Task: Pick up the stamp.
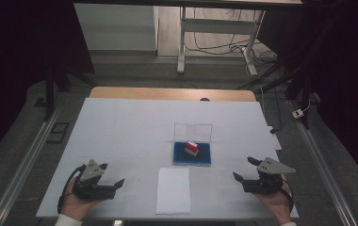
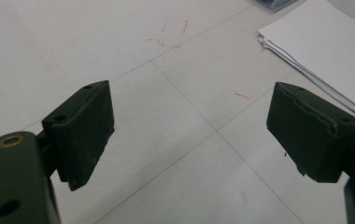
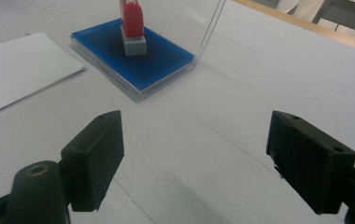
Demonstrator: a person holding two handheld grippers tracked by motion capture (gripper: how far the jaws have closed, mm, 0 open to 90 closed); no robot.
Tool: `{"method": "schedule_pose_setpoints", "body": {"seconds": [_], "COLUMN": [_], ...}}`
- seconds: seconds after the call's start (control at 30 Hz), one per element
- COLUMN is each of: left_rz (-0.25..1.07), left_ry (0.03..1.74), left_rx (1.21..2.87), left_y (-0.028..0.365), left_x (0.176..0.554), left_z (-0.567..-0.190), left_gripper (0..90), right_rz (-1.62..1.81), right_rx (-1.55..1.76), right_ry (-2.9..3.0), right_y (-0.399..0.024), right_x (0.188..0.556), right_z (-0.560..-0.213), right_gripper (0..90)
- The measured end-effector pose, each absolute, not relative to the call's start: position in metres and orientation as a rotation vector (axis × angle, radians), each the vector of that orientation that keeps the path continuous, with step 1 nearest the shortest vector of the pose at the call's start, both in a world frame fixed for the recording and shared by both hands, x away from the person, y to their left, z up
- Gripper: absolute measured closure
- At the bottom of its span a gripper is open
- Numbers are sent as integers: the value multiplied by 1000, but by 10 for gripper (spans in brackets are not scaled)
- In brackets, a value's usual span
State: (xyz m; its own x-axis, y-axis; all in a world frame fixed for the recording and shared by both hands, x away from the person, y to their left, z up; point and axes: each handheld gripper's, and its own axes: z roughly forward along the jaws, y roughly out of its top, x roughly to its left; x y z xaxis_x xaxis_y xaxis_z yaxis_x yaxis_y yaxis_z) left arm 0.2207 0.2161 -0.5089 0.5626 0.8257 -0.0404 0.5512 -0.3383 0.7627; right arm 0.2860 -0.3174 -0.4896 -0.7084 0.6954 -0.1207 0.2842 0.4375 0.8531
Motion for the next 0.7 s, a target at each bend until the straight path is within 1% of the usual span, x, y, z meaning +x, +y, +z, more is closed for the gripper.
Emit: {"method": "schedule_pose_setpoints", "body": {"seconds": [0.7], "left_rz": [482], "left_ry": [1099], "left_rx": [2033], "left_y": [217], "left_x": [219], "left_z": [-508], "left_gripper": [152], "right_rz": [1199], "right_rx": [831], "right_ry": [2240], "right_y": [-318], "right_x": [285], "right_z": [-488], "right_gripper": [220]}}
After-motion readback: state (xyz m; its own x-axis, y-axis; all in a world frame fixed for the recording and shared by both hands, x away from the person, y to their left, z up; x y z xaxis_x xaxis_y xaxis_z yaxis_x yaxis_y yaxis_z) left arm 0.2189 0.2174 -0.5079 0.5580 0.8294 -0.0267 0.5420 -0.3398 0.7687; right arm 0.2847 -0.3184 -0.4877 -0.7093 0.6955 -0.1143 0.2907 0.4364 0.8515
